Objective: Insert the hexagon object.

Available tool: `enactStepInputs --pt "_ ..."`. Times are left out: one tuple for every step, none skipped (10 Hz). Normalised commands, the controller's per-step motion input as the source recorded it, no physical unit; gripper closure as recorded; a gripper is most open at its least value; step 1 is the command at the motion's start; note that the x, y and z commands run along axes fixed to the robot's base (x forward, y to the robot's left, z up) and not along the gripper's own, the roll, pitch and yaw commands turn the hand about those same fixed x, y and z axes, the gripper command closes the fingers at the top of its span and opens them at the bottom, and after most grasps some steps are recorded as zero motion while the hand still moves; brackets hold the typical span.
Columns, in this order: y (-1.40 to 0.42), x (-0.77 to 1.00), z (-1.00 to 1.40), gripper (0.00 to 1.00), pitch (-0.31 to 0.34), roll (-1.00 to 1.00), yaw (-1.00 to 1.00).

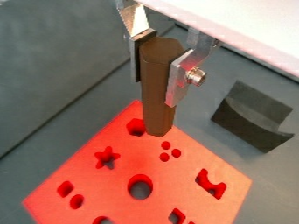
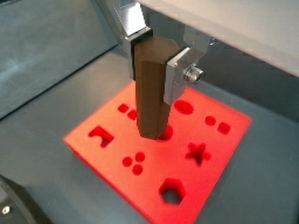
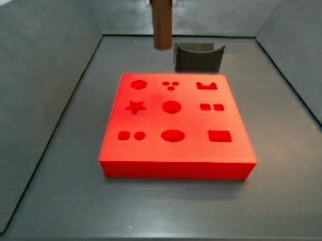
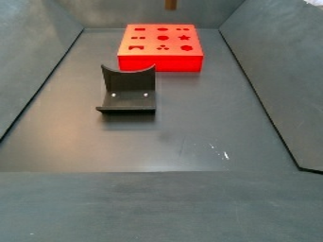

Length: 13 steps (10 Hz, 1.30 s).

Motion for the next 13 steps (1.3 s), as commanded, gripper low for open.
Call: enactStepInputs --pt "0.57 0.00 -0.95 1.00 0.000 -0.01 0.00" --pt "0.36 -0.13 -0.91 1.00 0.000 0.00 0.22" --pt "0.00 -0.40 -0.61 1.00 -0.050 0.08 0.44" --pt "-0.04 -0.23 -0.41 1.00 -0.053 0.18 0.63" --pt "0.00 -0.19 -0.41 1.00 -0.067 0.22 0.69" --pt "-0.05 -0.17 -0.24 1.00 -0.096 0.18 0.58" --pt "-0.11 -0.26 -0.16 1.00 -0.064 0.11 0.04" --pt "-0.25 -0.40 -0.14 1.00 -0.106 0.11 -0.04" --pt "-0.22 -0.32 -0.14 1.00 -0.096 0.08 -0.26" --pt "-0.06 -0.26 -0.16 1.00 -0.083 0.02 -0.35" --pt "0.00 -0.21 -0.15 1.00 -0.066 0.00 -0.22" --pt "0.14 0.01 -0.22 1.00 -0.087 -0.10 -0.03" --pt "0.19 0.21 -0.22 1.00 -0.107 -0.13 0.00"
